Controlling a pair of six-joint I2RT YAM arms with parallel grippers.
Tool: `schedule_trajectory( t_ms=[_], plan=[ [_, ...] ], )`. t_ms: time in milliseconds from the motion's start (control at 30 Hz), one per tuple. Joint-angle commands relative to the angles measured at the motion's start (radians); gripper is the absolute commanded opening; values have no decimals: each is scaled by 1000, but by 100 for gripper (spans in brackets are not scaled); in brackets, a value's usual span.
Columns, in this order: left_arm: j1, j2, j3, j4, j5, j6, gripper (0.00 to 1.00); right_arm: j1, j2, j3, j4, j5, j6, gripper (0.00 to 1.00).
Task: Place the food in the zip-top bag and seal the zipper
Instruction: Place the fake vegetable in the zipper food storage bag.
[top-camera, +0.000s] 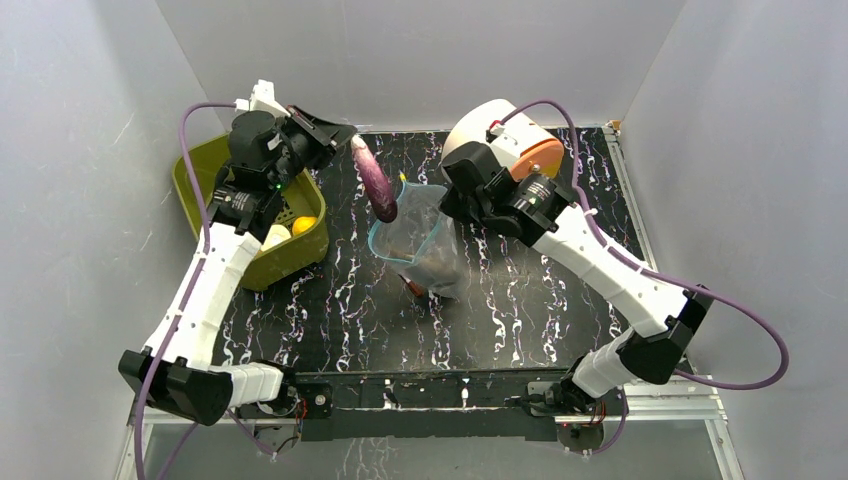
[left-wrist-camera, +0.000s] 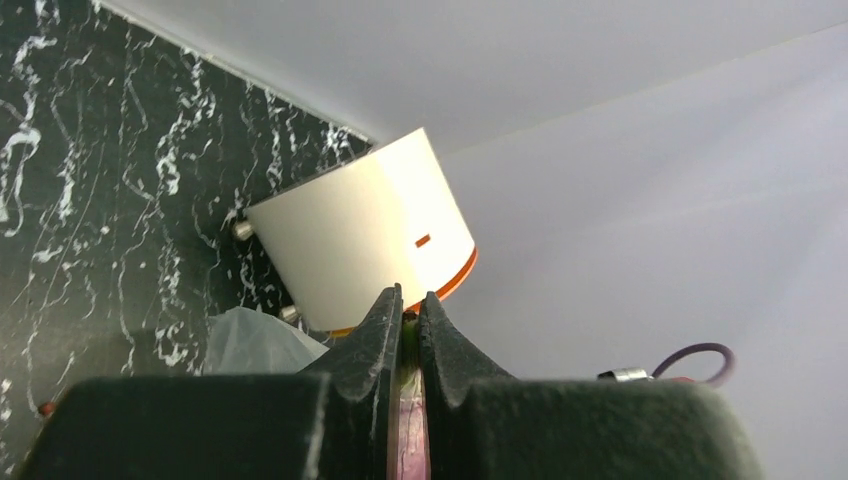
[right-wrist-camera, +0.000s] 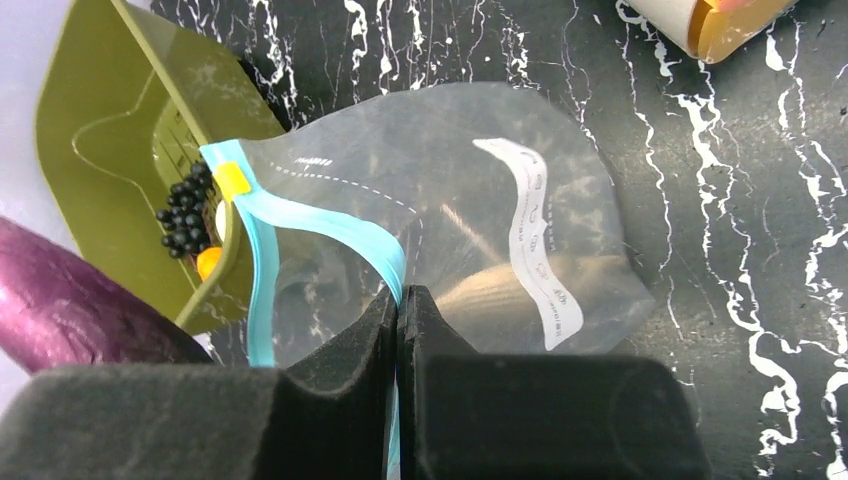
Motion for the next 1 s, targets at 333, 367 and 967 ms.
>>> schedule_trajectory(
  t_ms=[333,367,967],
  plan=[
    [-131,-19,-152,225,-136,79,0,-24,18,81,55,-91,143,0],
    [-138,-7,-156,235,-137,83,0,-25,9,65,68,-90,150,0],
    [-356,48,-169,264,-244,224,34,-82,-31,-1,111,-116,202,0]
  ],
)
